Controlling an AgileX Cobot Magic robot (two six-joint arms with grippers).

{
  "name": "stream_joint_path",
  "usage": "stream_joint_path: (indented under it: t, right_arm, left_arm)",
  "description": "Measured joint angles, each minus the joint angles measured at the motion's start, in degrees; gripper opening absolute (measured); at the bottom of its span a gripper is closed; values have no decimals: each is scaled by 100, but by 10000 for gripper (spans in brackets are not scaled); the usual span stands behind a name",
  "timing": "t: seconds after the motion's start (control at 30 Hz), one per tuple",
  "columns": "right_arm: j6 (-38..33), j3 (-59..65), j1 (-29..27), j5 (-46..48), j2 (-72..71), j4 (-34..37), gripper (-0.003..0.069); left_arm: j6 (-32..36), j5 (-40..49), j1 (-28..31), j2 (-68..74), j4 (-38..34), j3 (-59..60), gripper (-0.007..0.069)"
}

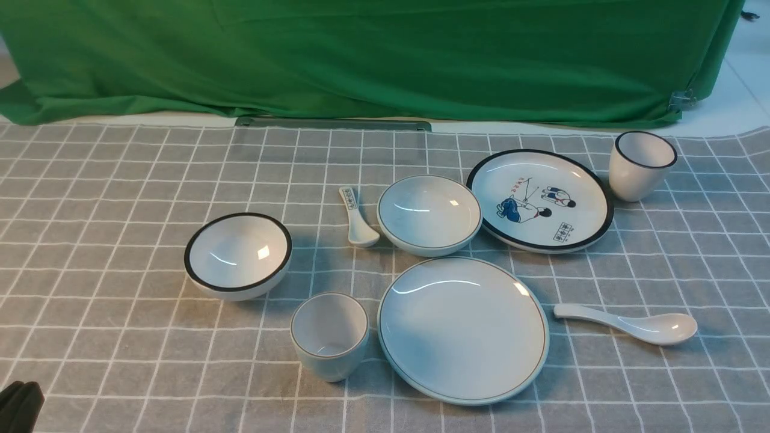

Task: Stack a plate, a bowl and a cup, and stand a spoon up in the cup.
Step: Use the left arm to grab a blue rice bowl

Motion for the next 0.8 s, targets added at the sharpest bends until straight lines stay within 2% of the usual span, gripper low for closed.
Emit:
stream_joint_path:
  t: [0.47,0.53,0.67,0.8]
  right_arm:
    - [0,0,0,4,0,0,242]
    - [0,0,0,4,0,0,242]
    - [0,0,0,4,0,0,242]
    - [0,0,0,4,0,0,242]
  left_arm:
    - [0,-146,0,0,72,0,13]
    - [0,-273,0,0,-134,0,13]
    - [-5,-1055,0,0,-1593,0,13]
    - [-85,-1879,0,0,-2071,0,13]
